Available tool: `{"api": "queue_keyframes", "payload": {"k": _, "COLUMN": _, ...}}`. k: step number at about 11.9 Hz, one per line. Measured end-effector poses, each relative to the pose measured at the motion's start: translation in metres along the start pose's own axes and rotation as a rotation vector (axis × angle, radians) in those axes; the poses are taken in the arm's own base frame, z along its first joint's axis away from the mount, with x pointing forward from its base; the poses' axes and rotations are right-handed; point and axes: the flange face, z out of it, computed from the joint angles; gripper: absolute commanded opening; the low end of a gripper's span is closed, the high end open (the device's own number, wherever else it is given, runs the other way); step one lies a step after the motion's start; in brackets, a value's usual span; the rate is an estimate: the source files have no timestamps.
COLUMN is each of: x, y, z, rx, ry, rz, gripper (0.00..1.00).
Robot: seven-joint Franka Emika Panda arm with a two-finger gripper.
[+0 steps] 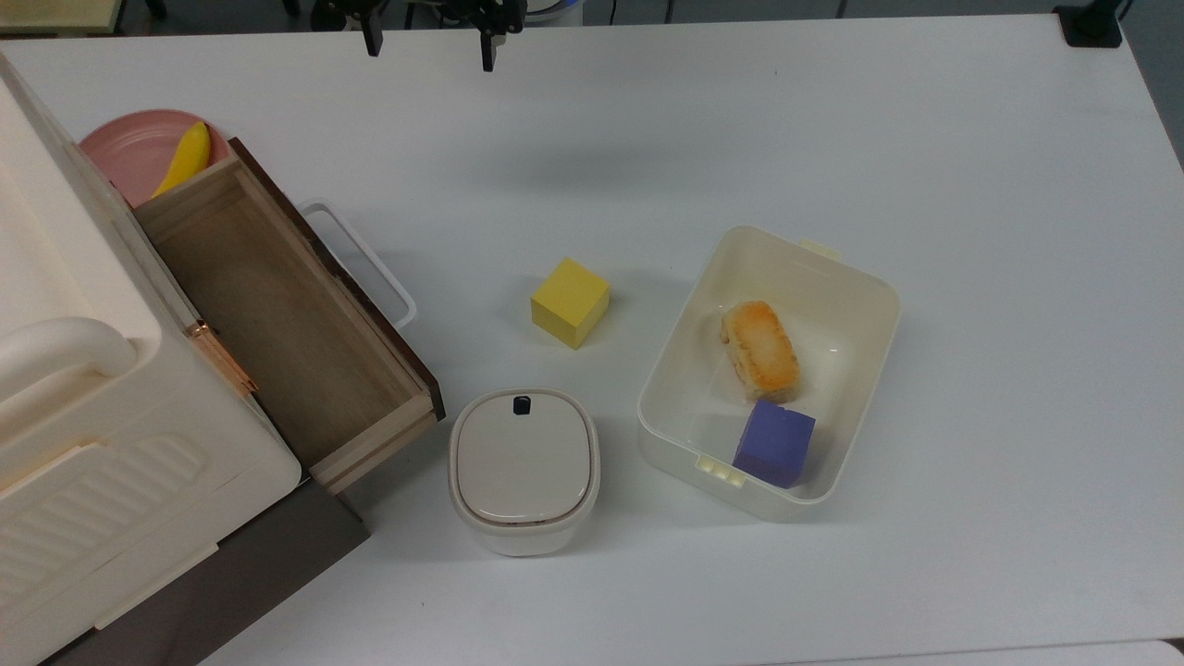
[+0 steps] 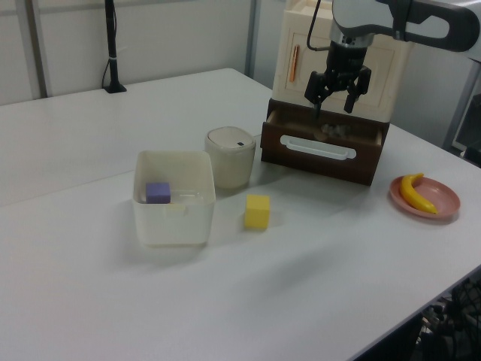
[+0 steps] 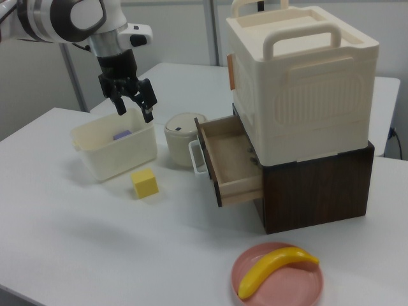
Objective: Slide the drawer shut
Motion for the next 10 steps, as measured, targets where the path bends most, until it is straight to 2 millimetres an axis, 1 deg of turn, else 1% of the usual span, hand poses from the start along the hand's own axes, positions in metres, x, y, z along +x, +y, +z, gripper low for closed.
{"api": "queue_keyframes", "payload": {"k": 8, "x": -0.0005, "y": -0.0063, "z": 0.0002, "rx": 0.035, "ry": -0.002, "rz": -0.069, "gripper": 1.00}}
{"api": "queue_keyframes", "payload": {"k": 9, "x": -0.0006, "y": -0.0074, "z": 0.0007, "rx": 0.035, "ry": -0.003, "rz": -0.083, "gripper": 0.74}}
{"api": "queue_keyframes", "payload": {"k": 10, "x": -0.0007, "y": -0.0081, "z": 0.0011, "rx": 0.035, "ry": -0.004, "rz": -0.087, "gripper": 0.03}}
